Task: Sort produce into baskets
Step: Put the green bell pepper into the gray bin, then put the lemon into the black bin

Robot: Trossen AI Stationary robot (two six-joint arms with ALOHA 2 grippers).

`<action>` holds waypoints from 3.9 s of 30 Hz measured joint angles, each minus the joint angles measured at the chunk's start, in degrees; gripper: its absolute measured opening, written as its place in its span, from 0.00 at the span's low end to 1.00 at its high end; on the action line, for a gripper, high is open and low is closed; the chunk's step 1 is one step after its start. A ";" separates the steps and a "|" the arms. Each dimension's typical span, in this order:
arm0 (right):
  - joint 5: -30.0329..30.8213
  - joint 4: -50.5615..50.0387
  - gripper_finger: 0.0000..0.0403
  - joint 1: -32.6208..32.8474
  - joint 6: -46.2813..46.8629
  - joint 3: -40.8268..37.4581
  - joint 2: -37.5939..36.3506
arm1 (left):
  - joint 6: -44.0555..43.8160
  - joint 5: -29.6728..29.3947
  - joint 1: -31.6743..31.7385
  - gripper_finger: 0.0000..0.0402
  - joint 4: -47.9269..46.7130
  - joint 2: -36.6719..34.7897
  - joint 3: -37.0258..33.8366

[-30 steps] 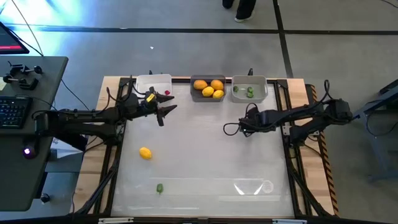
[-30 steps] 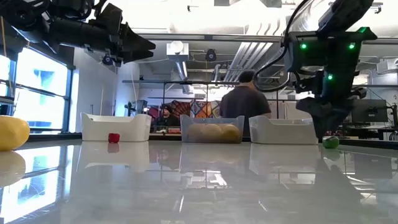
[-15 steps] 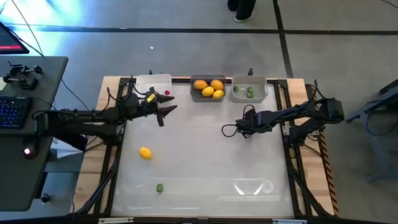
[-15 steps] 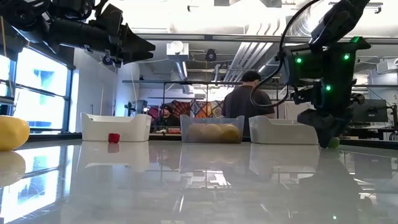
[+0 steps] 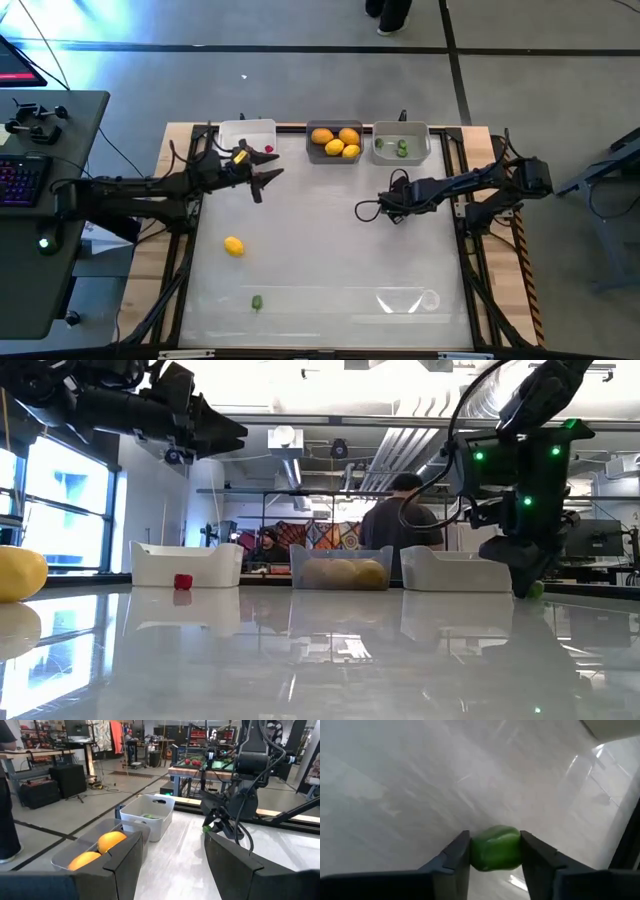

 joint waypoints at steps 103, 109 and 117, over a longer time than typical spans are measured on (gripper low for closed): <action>4.68 46.77 0.00 -3.96 -42.44 1.60 -10.58 | -16.16 -4.56 -44.65 0.69 -89.66 28.03 24.33; 4.68 46.12 0.00 -3.96 -42.51 1.60 -10.58 | -14.88 -4.85 -44.70 0.58 -89.22 28.25 24.33; 4.68 45.92 0.00 -3.96 -42.81 1.60 -10.58 | -12.96 -4.96 -44.08 0.40 -86.11 28.14 24.49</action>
